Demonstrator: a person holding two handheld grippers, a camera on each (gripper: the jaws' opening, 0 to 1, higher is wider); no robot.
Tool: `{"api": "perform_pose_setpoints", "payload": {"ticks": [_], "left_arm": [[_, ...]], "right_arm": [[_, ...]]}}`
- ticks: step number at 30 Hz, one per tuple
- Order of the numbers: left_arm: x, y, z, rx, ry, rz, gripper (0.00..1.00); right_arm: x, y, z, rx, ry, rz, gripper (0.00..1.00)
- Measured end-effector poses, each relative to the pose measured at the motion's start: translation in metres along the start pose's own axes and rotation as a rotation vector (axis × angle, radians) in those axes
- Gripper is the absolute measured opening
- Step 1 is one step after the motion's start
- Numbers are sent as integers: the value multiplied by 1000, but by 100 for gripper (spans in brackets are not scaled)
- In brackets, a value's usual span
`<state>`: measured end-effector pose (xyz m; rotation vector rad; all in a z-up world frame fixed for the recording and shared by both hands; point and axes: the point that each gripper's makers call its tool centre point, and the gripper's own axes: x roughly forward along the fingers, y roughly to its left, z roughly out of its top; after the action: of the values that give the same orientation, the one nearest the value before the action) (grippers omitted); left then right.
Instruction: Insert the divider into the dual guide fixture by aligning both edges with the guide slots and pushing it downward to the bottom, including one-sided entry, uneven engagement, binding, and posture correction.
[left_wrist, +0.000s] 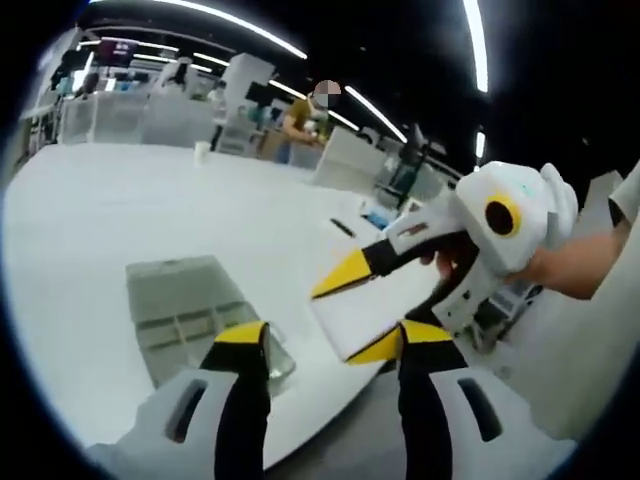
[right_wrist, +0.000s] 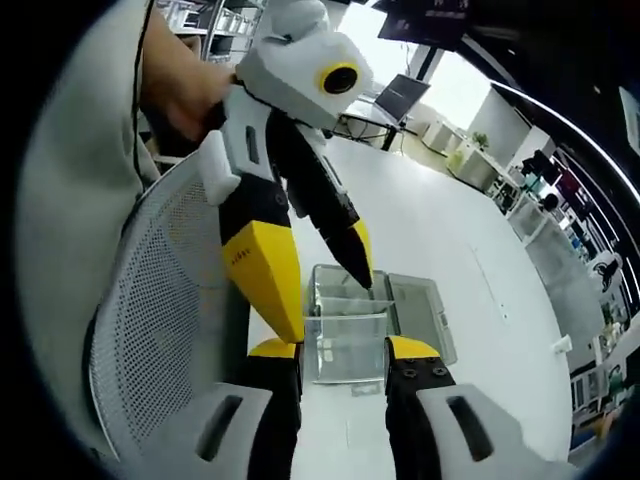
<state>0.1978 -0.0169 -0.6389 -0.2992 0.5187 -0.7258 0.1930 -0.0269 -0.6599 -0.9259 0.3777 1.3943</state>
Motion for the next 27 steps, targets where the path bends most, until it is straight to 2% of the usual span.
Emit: {"api": "perform_pose_setpoints", "payload": {"ticks": [13, 27], "left_arm": [[3, 1, -9, -79, 43, -10, 29], [2, -3, -20, -155, 96, -23, 13]], "right_arm": [[1, 5, 6, -37, -3, -8, 27], [0, 5, 10, -74, -7, -31, 27]]}}
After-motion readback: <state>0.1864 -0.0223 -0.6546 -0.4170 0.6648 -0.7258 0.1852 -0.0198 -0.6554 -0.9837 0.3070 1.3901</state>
